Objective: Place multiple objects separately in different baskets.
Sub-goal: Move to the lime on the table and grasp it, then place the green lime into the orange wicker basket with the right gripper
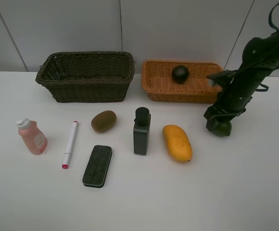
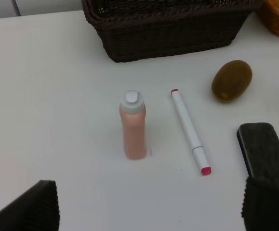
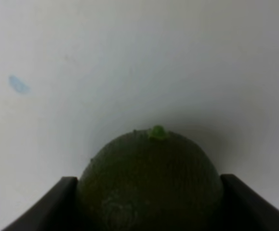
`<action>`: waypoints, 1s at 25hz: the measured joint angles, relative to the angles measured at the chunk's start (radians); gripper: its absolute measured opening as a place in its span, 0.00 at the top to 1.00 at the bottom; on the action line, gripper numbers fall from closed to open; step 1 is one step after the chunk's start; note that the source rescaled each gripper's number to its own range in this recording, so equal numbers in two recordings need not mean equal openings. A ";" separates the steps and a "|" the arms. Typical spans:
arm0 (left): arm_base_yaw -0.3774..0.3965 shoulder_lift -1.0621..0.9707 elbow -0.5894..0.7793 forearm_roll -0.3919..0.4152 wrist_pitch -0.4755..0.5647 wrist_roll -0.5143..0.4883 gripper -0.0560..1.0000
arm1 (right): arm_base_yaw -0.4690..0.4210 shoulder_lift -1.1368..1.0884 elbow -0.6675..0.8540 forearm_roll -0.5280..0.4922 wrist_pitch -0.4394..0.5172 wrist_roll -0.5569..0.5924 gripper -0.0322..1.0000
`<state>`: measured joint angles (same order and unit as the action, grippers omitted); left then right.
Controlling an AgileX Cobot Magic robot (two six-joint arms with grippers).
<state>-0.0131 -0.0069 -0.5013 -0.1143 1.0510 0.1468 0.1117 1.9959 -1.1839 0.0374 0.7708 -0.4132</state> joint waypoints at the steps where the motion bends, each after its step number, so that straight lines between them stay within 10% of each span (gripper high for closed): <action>1: 0.000 0.000 0.000 0.000 0.000 0.000 0.00 | 0.000 0.000 0.000 0.001 0.001 0.000 0.53; 25: 0.000 0.000 0.000 0.000 0.000 0.000 0.00 | 0.000 -0.063 -0.242 0.050 0.212 0.001 0.53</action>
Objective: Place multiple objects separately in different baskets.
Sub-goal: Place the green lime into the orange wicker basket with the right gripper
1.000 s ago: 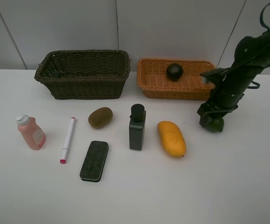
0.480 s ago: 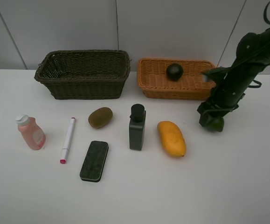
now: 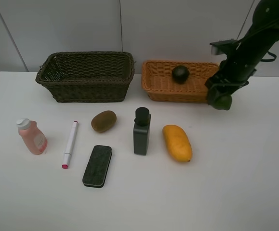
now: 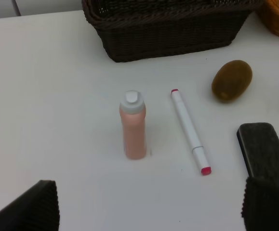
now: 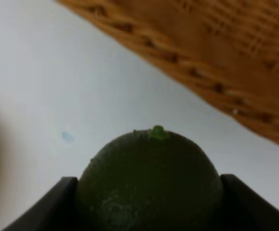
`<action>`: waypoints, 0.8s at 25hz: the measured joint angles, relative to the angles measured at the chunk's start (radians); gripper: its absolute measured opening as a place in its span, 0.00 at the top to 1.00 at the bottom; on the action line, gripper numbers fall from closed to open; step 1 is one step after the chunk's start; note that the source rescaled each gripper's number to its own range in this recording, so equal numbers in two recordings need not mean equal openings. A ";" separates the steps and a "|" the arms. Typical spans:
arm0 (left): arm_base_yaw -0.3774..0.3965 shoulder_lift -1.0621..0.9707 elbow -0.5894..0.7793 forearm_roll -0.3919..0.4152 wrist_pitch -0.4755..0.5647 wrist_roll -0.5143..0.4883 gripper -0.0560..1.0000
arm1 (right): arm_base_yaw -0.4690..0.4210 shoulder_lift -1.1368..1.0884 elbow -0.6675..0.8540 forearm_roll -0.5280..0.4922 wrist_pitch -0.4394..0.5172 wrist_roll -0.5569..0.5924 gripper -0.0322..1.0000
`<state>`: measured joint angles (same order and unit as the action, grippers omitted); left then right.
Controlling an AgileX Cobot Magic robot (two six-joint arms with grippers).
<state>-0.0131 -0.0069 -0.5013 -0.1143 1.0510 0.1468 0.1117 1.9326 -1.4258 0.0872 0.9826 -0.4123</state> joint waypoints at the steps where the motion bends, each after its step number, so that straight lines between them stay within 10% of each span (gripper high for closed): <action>1: 0.000 0.000 0.000 0.000 0.000 0.000 0.00 | 0.000 0.000 -0.024 0.000 0.001 0.000 0.53; 20: 0.000 0.000 0.000 0.000 0.000 0.000 0.00 | 0.000 0.084 -0.110 -0.003 -0.307 0.003 0.53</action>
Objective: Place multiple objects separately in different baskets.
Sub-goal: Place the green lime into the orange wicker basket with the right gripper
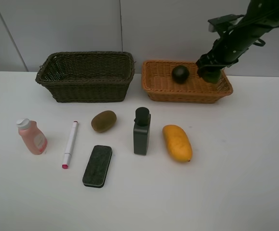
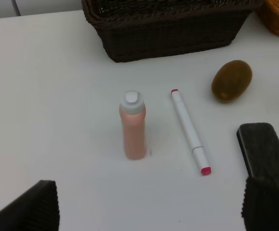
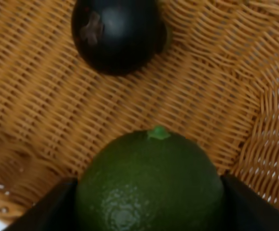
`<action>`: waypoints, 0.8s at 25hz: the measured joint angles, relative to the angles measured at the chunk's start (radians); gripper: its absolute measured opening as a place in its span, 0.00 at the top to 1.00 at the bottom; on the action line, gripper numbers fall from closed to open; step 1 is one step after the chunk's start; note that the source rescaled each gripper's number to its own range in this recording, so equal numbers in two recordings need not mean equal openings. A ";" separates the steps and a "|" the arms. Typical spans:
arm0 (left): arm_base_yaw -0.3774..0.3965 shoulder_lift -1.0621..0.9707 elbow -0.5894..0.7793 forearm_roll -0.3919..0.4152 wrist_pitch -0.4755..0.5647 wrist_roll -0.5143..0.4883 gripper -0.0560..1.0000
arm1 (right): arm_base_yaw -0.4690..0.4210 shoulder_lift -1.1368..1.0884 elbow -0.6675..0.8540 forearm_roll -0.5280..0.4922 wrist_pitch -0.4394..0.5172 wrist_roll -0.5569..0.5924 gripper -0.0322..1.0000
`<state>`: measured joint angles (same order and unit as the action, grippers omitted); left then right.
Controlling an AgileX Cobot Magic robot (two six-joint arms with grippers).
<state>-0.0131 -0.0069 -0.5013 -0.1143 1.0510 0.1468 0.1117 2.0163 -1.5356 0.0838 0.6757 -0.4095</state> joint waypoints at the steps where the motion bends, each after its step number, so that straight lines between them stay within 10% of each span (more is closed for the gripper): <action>1: 0.000 0.000 0.000 0.000 0.000 0.000 0.00 | 0.000 0.005 0.000 0.000 -0.010 0.000 0.53; 16: 0.000 0.000 0.000 0.000 0.000 0.000 0.00 | 0.000 0.033 0.000 0.004 -0.066 0.040 0.51; 20: 0.000 0.000 0.000 0.000 0.000 0.000 0.00 | 0.000 0.033 0.000 -0.020 -0.080 0.045 0.09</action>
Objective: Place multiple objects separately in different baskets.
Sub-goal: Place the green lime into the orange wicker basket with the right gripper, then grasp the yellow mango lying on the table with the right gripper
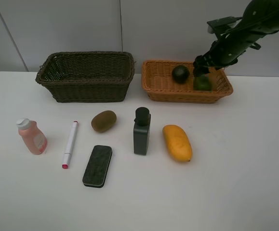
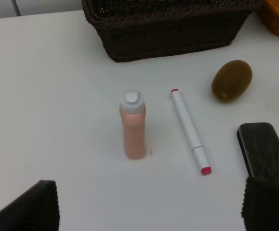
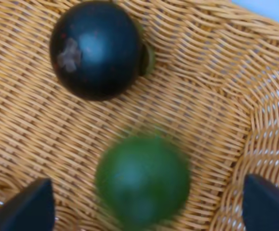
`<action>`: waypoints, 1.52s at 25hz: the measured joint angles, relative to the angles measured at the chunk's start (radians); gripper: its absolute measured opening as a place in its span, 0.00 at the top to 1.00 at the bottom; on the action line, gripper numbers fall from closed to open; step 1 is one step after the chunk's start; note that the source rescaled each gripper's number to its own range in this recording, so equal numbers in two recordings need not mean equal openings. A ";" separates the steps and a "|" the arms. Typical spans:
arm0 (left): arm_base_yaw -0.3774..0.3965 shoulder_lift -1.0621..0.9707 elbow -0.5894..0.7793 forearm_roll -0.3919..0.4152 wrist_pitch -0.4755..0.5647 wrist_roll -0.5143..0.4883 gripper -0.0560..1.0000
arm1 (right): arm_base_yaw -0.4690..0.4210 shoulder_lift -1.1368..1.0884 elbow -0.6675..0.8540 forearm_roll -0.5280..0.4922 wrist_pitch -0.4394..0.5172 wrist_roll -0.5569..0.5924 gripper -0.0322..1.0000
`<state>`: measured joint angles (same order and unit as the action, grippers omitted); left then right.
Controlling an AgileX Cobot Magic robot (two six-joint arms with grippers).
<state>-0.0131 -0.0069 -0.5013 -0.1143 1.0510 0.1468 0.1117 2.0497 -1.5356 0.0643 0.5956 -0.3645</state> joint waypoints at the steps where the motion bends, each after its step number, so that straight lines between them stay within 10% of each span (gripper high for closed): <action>1: 0.000 0.000 0.000 0.000 0.000 0.000 0.00 | 0.000 0.000 0.000 -0.006 0.000 0.002 0.06; 21: 0.000 0.000 0.000 0.000 0.000 0.000 0.00 | 0.010 -0.064 0.007 0.060 0.085 0.010 0.00; 38: 0.000 0.000 0.000 0.000 0.000 0.000 0.00 | 0.282 -0.312 0.404 -0.064 0.052 0.342 0.00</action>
<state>-0.0131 -0.0069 -0.5013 -0.1143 1.0510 0.1468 0.3936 1.7374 -1.1317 0.0000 0.6477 -0.0228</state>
